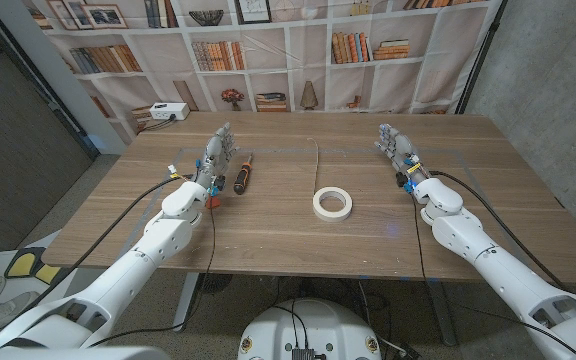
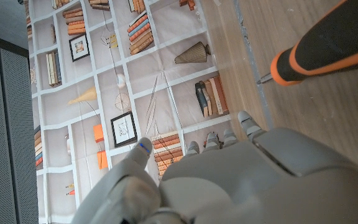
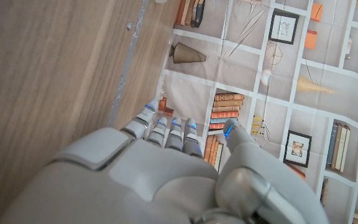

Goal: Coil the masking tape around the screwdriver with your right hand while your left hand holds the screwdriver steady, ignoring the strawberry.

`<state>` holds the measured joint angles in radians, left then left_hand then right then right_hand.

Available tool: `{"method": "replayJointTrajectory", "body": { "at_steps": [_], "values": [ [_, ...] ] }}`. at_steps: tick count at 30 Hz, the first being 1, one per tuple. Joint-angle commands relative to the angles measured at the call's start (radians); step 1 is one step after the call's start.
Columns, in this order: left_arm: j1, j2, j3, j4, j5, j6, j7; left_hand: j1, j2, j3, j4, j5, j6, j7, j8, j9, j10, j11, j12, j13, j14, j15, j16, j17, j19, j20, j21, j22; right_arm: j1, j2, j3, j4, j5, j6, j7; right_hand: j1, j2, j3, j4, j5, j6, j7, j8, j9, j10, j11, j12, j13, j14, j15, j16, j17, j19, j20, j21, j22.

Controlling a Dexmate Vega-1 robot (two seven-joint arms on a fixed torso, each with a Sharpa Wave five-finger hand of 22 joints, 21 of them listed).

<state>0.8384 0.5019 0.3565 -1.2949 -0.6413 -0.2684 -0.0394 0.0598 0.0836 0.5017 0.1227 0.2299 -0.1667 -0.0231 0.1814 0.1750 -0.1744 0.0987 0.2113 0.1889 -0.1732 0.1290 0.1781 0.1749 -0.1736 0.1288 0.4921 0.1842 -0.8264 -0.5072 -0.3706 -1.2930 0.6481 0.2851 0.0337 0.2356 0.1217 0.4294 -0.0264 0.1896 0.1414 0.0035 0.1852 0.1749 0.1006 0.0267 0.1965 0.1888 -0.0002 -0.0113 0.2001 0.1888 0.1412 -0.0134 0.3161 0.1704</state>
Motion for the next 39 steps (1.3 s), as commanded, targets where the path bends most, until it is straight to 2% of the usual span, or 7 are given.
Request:
{"method": "replayJointTrajectory", "body": {
  "at_steps": [1,10,21,27,31,33,39],
  "values": [
    [-0.005,-0.038,-0.052,0.018,0.049,0.032,-0.019,0.003,0.032,0.009,-0.002,0.004,-0.149,0.012,0.005,0.002,-0.149,0.01,0.003,0.003,-0.195,-0.001,0.006,0.005,-0.121,-0.006,0.003,0.003,0.008,0.008,0.006,-0.001,-0.017,-0.021,-0.004,0.007,0.001,0.005,0.0,0.006,0.008,0.0,0.007,0.005,0.007,0.001,0.007,0.003,0.002,-0.006,0.006,0.001,0.009,0.003,0.004,0.004],
    [0.036,0.012,-0.049,-0.126,0.182,0.17,0.133,0.013,0.026,0.009,-0.014,-0.001,-0.135,-0.004,0.009,0.003,-0.124,0.007,0.012,0.004,-0.175,0.003,0.013,0.004,-0.109,0.001,0.002,0.003,-0.016,-0.003,0.01,-0.038,-0.036,-0.028,-0.023,0.008,0.001,0.003,-0.002,0.006,0.008,0.0,0.006,0.005,0.008,0.002,0.006,0.003,0.005,-0.002,0.007,0.001,0.01,0.004,0.002,0.004],
    [0.064,0.065,-0.033,-0.271,0.28,0.341,0.247,0.07,0.006,0.022,-0.077,-0.024,-0.093,-0.022,0.02,0.004,-0.071,0.003,0.027,0.005,-0.101,0.026,0.028,0.003,-0.066,0.022,0.003,0.001,-0.076,-0.05,0.002,-0.142,-0.115,-0.032,-0.085,0.028,-0.009,-0.007,-0.034,0.002,0.039,-0.006,0.013,0.006,0.051,0.016,0.016,0.005,0.07,0.073,0.024,0.0,0.038,0.077,-0.007,0.005],
    [0.05,0.122,-0.005,-0.347,0.325,0.47,0.24,0.118,-0.005,0.035,-0.132,-0.04,-0.041,-0.024,0.033,0.005,-0.033,-0.001,0.035,0.006,-0.045,0.022,0.035,0.004,-0.036,0.023,0.002,0.0,-0.127,-0.1,-0.008,-0.25,-0.187,-0.071,-0.146,0.049,-0.005,-0.006,-0.057,0.0,0.07,-0.013,0.018,0.007,0.096,0.028,0.027,0.007,0.123,0.092,0.039,0.004,0.057,0.116,-0.011,0.008],
    [0.038,0.148,0.012,-0.395,0.353,0.55,0.245,0.164,-0.047,0.033,-0.202,-0.052,0.03,-0.018,0.044,0.006,0.026,0.0,0.05,0.009,0.03,0.012,0.046,0.009,-0.005,0.017,-0.003,0.0,-0.164,-0.141,-0.011,-0.328,-0.228,-0.108,-0.172,0.055,-0.002,-0.005,-0.062,-0.001,0.079,-0.015,0.02,0.007,0.109,0.029,0.029,0.008,0.142,0.09,0.046,0.006,0.061,0.126,-0.013,0.009],
    [0.034,0.159,0.018,-0.42,0.363,0.586,0.247,0.179,-0.056,0.032,-0.227,-0.055,0.071,-0.011,0.047,0.006,0.06,-0.034,0.058,0.011,0.08,0.01,0.056,0.012,0.026,0.018,-0.002,0.001,-0.191,-0.164,-0.008,-0.377,-0.245,-0.125,-0.187,0.059,-0.001,-0.004,-0.065,-0.002,0.088,-0.015,0.022,0.008,0.115,0.029,0.031,0.008,0.15,0.091,0.049,0.007,0.063,0.13,-0.014,0.009],
    [0.024,0.181,0.044,-0.49,0.409,0.698,0.277,0.21,-0.062,0.036,-0.262,-0.056,0.142,0.015,0.057,0.01,0.127,-0.008,0.079,0.018,0.151,0.011,0.072,0.019,0.079,0.02,0.003,0.003,-0.242,-0.201,0.004,-0.458,-0.273,-0.148,-0.212,0.067,0.001,-0.003,-0.072,-0.003,0.097,-0.012,0.023,0.008,0.124,0.03,0.031,0.009,0.167,0.09,0.055,0.009,0.069,0.135,-0.014,0.01]
  ]
}}
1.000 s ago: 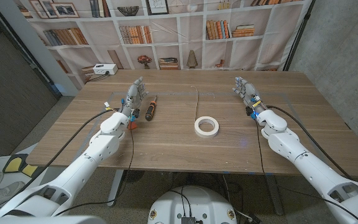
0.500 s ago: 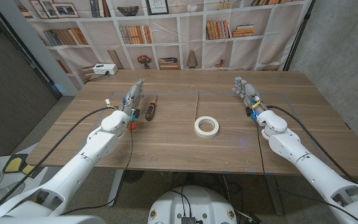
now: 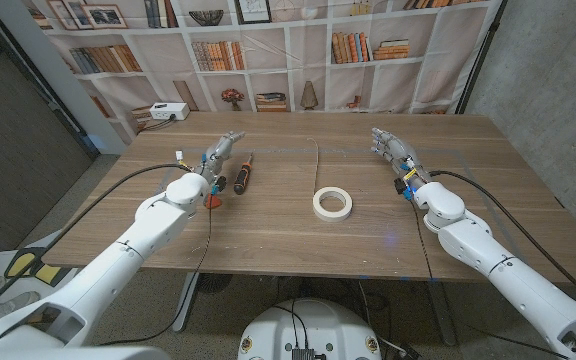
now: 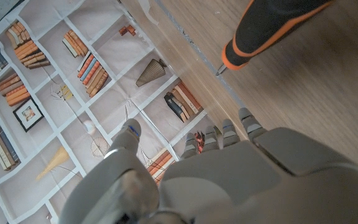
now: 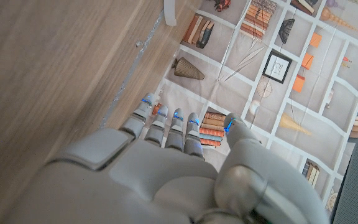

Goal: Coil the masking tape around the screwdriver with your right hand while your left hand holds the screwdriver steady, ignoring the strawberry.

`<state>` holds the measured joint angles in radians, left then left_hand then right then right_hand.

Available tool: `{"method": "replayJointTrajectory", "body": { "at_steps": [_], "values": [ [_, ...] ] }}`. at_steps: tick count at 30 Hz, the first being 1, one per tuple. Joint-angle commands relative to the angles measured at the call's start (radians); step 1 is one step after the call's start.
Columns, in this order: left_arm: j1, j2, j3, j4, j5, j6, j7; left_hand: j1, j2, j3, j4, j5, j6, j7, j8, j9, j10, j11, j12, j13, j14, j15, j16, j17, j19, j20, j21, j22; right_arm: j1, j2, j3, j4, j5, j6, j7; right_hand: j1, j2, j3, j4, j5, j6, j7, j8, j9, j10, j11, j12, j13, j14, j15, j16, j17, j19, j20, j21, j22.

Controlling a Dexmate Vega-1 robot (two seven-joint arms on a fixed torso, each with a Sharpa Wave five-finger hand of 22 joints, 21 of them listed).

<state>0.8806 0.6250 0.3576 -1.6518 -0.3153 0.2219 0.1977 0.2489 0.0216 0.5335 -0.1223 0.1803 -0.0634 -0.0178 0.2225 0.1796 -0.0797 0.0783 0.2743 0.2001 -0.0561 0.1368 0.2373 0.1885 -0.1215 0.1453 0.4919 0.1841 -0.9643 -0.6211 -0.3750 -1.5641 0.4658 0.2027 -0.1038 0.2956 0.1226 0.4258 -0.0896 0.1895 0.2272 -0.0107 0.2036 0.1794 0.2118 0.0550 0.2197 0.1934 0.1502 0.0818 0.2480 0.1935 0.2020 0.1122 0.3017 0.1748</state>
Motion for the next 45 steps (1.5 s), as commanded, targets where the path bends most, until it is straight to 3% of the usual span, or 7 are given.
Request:
{"method": "replayJointTrajectory", "body": {
  "at_steps": [1,5,11,22,27,37,45],
  "values": [
    [-0.019,0.06,0.047,-0.144,0.092,0.227,0.049,0.026,0.0,0.005,-0.022,-0.007,0.057,0.017,0.02,0.006,0.042,0.015,0.019,0.009,0.043,0.0,0.015,0.007,0.032,0.005,0.003,0.003,-0.111,-0.092,0.01,-0.198,-0.094,-0.07,-0.078,0.009,-0.001,0.0,-0.011,-0.003,0.013,0.002,0.004,0.003,0.015,0.002,0.008,0.004,0.022,-0.004,0.009,0.005,0.011,0.012,0.001,0.005],
    [-0.026,0.075,0.069,-0.198,0.135,0.315,0.079,0.05,-0.001,0.009,-0.036,-0.007,0.09,0.044,0.026,0.01,0.075,0.02,0.032,0.016,0.08,-0.004,0.026,0.013,0.064,0.014,0.008,0.005,-0.137,-0.102,0.017,-0.227,-0.096,-0.073,-0.081,0.012,-0.001,0.0,-0.015,-0.005,0.018,0.002,0.004,0.004,0.024,0.004,0.01,0.005,0.032,-0.007,0.013,0.007,0.019,0.013,0.001,0.006],
    [-0.033,0.097,0.106,-0.282,0.204,0.455,0.12,0.091,0.007,0.02,-0.049,-0.005,0.113,0.059,0.03,0.013,0.107,0.023,0.046,0.026,0.111,-0.005,0.038,0.02,0.093,0.029,0.012,0.006,-0.167,-0.12,0.016,-0.267,-0.144,-0.075,-0.1,0.018,-0.003,-0.001,-0.021,-0.006,0.027,0.003,0.005,0.004,0.033,0.003,0.011,0.005,0.045,-0.01,0.017,0.009,0.025,0.015,0.001,0.006],
    [-0.05,0.131,0.16,-0.411,0.27,0.687,0.124,0.126,0.009,0.025,-0.054,-0.005,0.128,0.073,0.032,0.016,0.127,0.023,0.058,0.036,0.137,-0.008,0.049,0.028,0.117,0.031,0.016,0.007,-0.205,-0.138,0.01,-0.323,-0.217,-0.09,-0.121,0.039,-0.005,0.002,-0.039,-0.008,0.049,0.003,0.009,0.004,0.056,0.003,0.015,0.006,0.059,-0.017,0.02,0.01,0.036,0.011,0.0,0.007],
    [-0.083,0.13,0.209,-0.448,0.306,0.813,0.132,0.165,0.008,0.026,-0.055,-0.006,0.141,0.087,0.032,0.018,0.164,0.021,0.081,0.05,0.182,-0.01,0.07,0.039,0.173,0.035,0.032,0.01,-0.217,-0.139,0.018,-0.324,-0.221,-0.076,-0.116,0.042,-0.005,0.002,-0.042,-0.009,0.053,0.002,0.009,0.004,0.061,0.003,0.015,0.006,0.06,-0.017,0.02,0.011,0.036,0.011,-0.001,0.007],
    [-0.204,0.103,0.333,-0.451,0.331,1.044,0.106,0.241,0.006,0.019,-0.051,-0.007,0.225,0.12,0.047,0.021,0.24,0.026,0.134,0.078,0.296,-0.023,0.12,0.059,0.312,0.029,0.078,0.014,-0.218,-0.144,0.024,-0.309,-0.228,-0.015,-0.078,0.045,-0.009,-0.001,-0.045,-0.011,0.061,0.005,0.009,0.004,0.069,0.009,0.016,0.007,0.066,-0.014,0.022,0.012,0.04,0.007,-0.002,0.007],
    [-0.317,0.056,0.445,-0.383,0.33,1.17,0.103,0.277,-0.001,0.0,-0.049,-0.008,0.288,0.147,0.054,0.022,0.302,0.032,0.17,0.093,0.377,-0.035,0.152,0.068,0.429,0.037,0.12,0.014,-0.226,-0.146,0.039,-0.294,-0.222,0.015,-0.065,0.045,-0.013,-0.005,-0.047,-0.012,0.068,0.007,0.01,0.004,0.077,0.01,0.017,0.007,0.071,-0.015,0.023,0.014,0.041,0.007,-0.004,0.008]
  ]
}}
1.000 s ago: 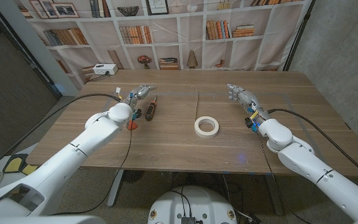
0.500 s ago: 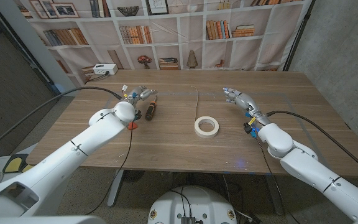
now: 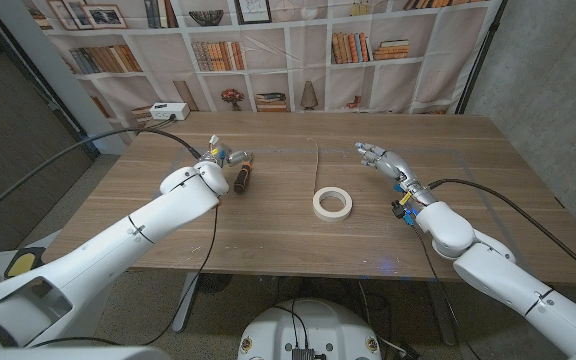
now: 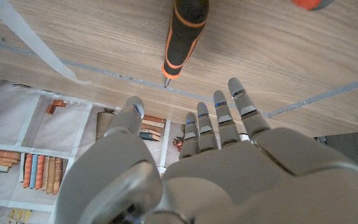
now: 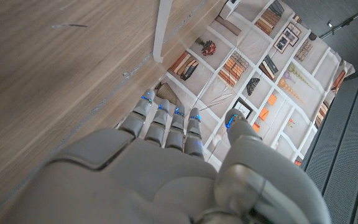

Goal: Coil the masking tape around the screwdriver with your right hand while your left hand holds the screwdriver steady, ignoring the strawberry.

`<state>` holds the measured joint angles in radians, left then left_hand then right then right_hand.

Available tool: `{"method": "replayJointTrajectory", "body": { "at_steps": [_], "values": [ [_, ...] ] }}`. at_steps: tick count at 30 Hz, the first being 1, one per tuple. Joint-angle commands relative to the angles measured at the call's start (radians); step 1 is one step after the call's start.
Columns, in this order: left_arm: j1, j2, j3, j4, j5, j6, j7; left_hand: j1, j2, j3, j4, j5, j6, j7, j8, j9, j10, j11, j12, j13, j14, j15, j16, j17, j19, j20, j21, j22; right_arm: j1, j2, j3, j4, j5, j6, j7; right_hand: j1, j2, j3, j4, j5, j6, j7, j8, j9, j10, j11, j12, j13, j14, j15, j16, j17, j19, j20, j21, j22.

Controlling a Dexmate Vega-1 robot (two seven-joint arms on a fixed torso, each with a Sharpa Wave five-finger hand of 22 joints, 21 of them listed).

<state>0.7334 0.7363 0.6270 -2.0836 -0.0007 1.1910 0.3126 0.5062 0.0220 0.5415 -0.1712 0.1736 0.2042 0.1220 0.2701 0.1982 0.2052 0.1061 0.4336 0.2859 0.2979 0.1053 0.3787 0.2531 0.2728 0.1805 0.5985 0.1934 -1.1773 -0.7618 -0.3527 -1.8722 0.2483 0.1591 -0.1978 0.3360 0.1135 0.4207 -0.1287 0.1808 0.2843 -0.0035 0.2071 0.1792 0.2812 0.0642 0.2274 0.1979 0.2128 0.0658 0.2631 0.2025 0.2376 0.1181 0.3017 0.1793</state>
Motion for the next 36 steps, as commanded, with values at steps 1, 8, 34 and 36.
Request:
{"method": "replayJointTrajectory", "body": {
  "at_steps": [1,8,34,36],
  "values": [
    [-0.18,-0.06,0.184,0.06,0.011,0.202,-0.014,0.023,-0.003,-0.009,-0.001,-0.001,0.023,0.009,0.007,0.004,0.017,0.008,0.012,0.008,0.025,-0.004,0.011,0.003,0.043,0.002,0.017,0.005,-0.014,-0.005,0.018,0.017,-0.002,0.062,0.031,0.005,-0.004,0.0,-0.007,-0.004,0.012,-0.001,0.006,0.005,0.009,0.001,0.009,0.003,0.008,0.001,0.008,0.005,0.005,0.002,-0.004,0.003],
    [-0.243,-0.107,0.26,0.136,0.017,0.205,-0.006,0.029,-0.044,-0.034,0.002,-0.004,0.041,0.01,0.003,0.004,0.035,0.01,0.017,0.011,0.06,-0.017,0.012,-0.013,0.12,-0.006,0.043,0.002,-0.022,-0.005,0.033,0.039,0.008,0.086,0.039,0.003,-0.007,-0.004,-0.007,-0.004,0.016,-0.001,0.006,0.005,0.011,0.002,0.008,0.003,0.007,0.002,0.008,0.006,0.006,0.0,-0.006,0.003],
    [-0.286,-0.397,0.301,0.543,1.093,0.205,-0.99,0.074,-0.01,-0.012,0.01,0.004,0.113,0.046,0.014,0.006,0.118,0.018,0.036,0.017,0.132,-0.039,0.006,-0.047,0.188,-0.014,0.059,-0.003,-0.027,0.011,0.062,0.094,0.045,0.131,0.061,-0.007,-0.007,-0.015,-0.001,-0.005,0.03,0.0,0.004,0.005,0.027,0.005,0.009,0.004,0.017,-0.001,0.012,0.012,0.01,-0.007,-0.01,0.004],
    [-0.283,-0.405,0.296,0.554,1.096,0.205,-0.979,0.107,0.021,0.008,0.005,0.011,0.133,0.043,0.019,0.007,0.141,0.011,0.041,0.019,0.157,-0.05,0.011,-0.05,0.199,-0.022,0.062,-0.003,-0.026,0.012,0.062,0.095,0.046,0.128,0.061,-0.007,-0.007,-0.016,-0.001,-0.005,0.03,0.0,0.003,0.005,0.029,0.005,0.009,0.004,0.018,0.0,0.012,0.012,0.011,-0.007,-0.01,0.004]
  ]
}}
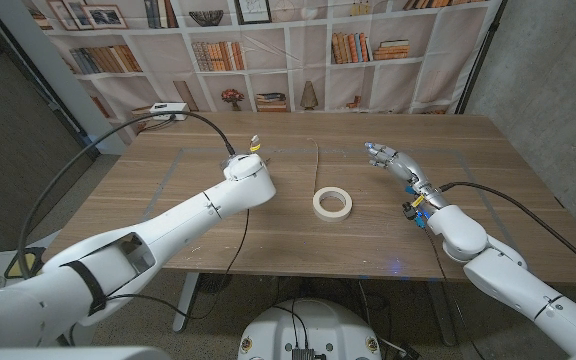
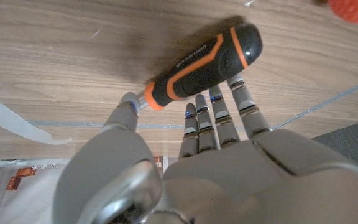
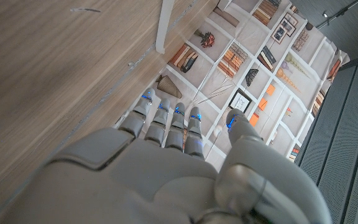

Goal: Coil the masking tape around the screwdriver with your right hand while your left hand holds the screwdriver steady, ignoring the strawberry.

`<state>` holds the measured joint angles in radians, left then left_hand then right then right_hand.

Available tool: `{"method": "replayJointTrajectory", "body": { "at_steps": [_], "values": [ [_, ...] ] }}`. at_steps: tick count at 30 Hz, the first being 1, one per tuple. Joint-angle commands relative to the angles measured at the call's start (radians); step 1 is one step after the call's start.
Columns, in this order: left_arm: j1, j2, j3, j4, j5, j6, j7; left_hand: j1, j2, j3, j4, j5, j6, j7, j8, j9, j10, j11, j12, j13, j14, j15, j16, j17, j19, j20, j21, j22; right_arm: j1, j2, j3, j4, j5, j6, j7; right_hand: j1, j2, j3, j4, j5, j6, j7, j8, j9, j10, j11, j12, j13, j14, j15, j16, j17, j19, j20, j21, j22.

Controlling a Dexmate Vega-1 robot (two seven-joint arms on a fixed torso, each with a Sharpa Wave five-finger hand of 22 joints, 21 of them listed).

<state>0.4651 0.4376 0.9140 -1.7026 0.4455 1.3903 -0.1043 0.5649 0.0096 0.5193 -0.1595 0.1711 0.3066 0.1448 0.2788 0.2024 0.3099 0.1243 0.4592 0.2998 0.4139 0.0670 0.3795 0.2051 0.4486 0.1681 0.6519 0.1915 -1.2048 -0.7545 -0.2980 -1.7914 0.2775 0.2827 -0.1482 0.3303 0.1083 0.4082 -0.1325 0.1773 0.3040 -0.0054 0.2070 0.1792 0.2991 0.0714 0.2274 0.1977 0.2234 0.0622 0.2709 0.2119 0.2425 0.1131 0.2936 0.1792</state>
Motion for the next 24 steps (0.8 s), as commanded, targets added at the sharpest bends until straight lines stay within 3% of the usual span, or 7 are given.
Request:
{"method": "replayJointTrajectory", "body": {
  "at_steps": [1,5,13,15,17,20,24],
  "values": [
    [-0.012,-0.11,0.004,0.175,0.648,0.006,-0.552,0.083,0.064,0.05,-0.011,0.021,0.051,0.018,0.016,0.004,0.071,-0.01,0.024,0.008,0.061,-0.013,0.015,-0.005,0.04,-0.013,0.016,-0.001,0.002,0.005,0.007,0.014,0.019,0.003,0.012,-0.002,-0.002,-0.004,0.003,-0.002,0.01,0.002,0.003,0.005,0.011,-0.002,0.009,0.004,0.007,0.003,0.005,0.003,0.006,-0.002,-0.002,0.004],
    [-0.021,-0.117,0.024,0.21,0.697,0.006,-0.58,0.206,0.152,0.125,-0.028,0.041,0.124,-0.004,0.037,0.01,0.163,-0.044,0.039,0.018,0.164,-0.062,0.042,-0.009,0.112,-0.058,0.059,0.005,0.003,0.005,0.008,0.015,0.016,0.001,0.011,-0.005,-0.002,-0.006,0.005,-0.002,0.011,0.002,0.003,0.005,0.012,-0.001,0.008,0.005,0.008,0.004,0.005,0.004,0.006,-0.003,-0.003,0.004],
    [-0.071,-0.101,0.098,0.267,0.741,0.006,-0.7,0.366,0.099,0.102,-0.033,0.034,0.144,-0.047,0.035,0.013,0.256,-0.093,0.051,0.04,0.28,-0.136,0.123,0.022,0.191,-0.156,0.143,0.019,-0.003,0.013,0.016,0.015,0.024,0.0,-0.001,-0.012,0.002,-0.01,0.011,-0.002,0.012,0.001,0.001,0.005,0.014,0.0,0.007,0.005,0.008,0.005,0.006,0.007,0.008,-0.006,-0.004,0.004],
    [-0.054,-0.101,0.077,0.245,0.714,0.006,-0.649,0.269,0.04,0.018,0.027,0.005,0.092,-0.043,0.009,0.013,0.212,-0.082,0.025,0.051,0.219,-0.109,0.097,0.022,0.15,-0.131,0.149,0.019,-0.005,0.012,0.018,0.013,0.024,-0.007,-0.003,-0.014,0.003,-0.011,0.012,-0.002,0.013,0.002,0.001,0.005,0.014,0.0,0.007,0.005,0.008,0.004,0.006,0.008,0.008,-0.007,-0.004,0.004],
    [-0.014,-0.097,0.019,0.181,0.643,0.004,-0.54,0.092,-0.013,-0.08,0.1,-0.003,0.028,-0.043,-0.028,0.01,0.142,-0.032,-0.025,0.051,0.141,-0.045,0.041,0.004,0.111,-0.067,0.14,0.004,-0.005,0.014,0.019,0.014,0.026,-0.009,-0.005,-0.016,0.004,-0.011,0.014,-0.002,0.013,0.001,0.001,0.005,0.014,0.001,0.007,0.005,0.008,0.005,0.006,0.008,0.007,-0.006,-0.004,0.004],
    [-0.014,-0.088,0.03,0.161,0.67,0.006,-0.527,-0.01,-0.031,-0.126,0.127,0.002,-0.097,-0.052,-0.083,0.0,-0.016,0.011,-0.124,0.023,-0.015,0.043,-0.056,-0.01,0.004,0.035,0.076,-0.01,-0.005,0.018,0.019,0.014,0.027,-0.011,-0.008,-0.019,0.006,-0.013,0.017,-0.002,0.013,0.001,0.0,0.005,0.014,0.0,0.006,0.005,0.008,0.005,0.007,0.009,0.007,-0.007,-0.005,0.004],
    [0.023,-0.097,-0.017,0.111,0.698,0.006,-0.495,-0.141,-0.059,-0.189,0.168,0.007,-0.23,-0.051,-0.099,-0.006,-0.154,0.065,-0.202,0.004,-0.16,0.121,-0.146,-0.011,-0.105,0.051,-0.019,-0.014,-0.006,0.02,0.019,0.011,0.029,-0.02,-0.01,-0.024,0.008,-0.015,0.02,-0.002,0.013,0.001,-0.001,0.005,0.015,-0.001,0.005,0.006,0.008,0.004,0.007,0.011,0.008,-0.006,-0.006,0.005]
  ]
}}
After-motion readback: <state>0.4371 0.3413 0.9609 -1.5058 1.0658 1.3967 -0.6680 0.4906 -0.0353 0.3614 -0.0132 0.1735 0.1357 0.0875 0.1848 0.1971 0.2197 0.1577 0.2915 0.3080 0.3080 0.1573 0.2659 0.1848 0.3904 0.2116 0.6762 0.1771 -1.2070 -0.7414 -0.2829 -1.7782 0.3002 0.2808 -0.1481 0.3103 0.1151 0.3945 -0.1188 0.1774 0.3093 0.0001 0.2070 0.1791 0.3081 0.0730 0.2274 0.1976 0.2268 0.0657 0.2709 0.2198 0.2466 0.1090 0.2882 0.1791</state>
